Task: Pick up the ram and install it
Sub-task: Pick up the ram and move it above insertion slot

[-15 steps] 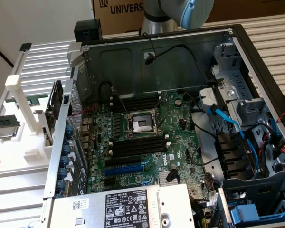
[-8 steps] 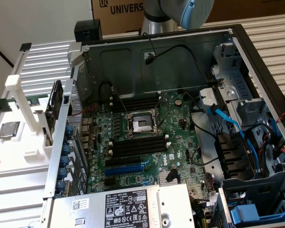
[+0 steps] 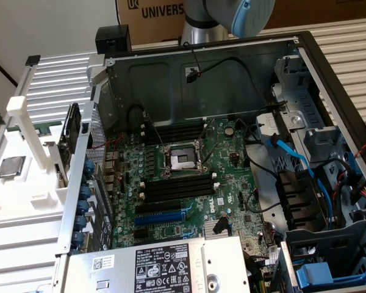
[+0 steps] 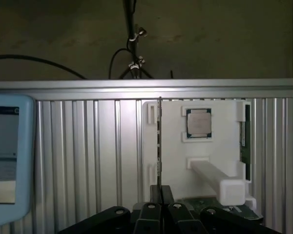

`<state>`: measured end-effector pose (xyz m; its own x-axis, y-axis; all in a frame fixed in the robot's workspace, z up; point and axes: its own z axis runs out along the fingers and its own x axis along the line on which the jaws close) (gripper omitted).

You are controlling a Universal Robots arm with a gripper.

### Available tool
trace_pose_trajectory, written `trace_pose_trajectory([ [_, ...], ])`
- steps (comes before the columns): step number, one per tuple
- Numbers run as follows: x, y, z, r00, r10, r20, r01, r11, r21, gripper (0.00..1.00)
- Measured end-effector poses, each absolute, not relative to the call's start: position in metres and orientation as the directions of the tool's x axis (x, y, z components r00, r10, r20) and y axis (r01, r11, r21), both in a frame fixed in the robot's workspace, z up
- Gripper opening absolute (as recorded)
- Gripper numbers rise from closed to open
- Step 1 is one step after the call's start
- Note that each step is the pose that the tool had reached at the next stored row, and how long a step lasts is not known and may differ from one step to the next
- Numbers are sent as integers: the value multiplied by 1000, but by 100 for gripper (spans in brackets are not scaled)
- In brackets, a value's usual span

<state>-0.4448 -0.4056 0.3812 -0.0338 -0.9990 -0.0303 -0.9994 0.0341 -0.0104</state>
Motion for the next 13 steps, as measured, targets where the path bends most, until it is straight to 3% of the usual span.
trace_pose_trajectory([
  [5,-436,-409,401,-34,-999,-28,-999,34,-6,12],
  [13,-433,-410,401,-34,-999,-28,-999,34,-4,12],
])
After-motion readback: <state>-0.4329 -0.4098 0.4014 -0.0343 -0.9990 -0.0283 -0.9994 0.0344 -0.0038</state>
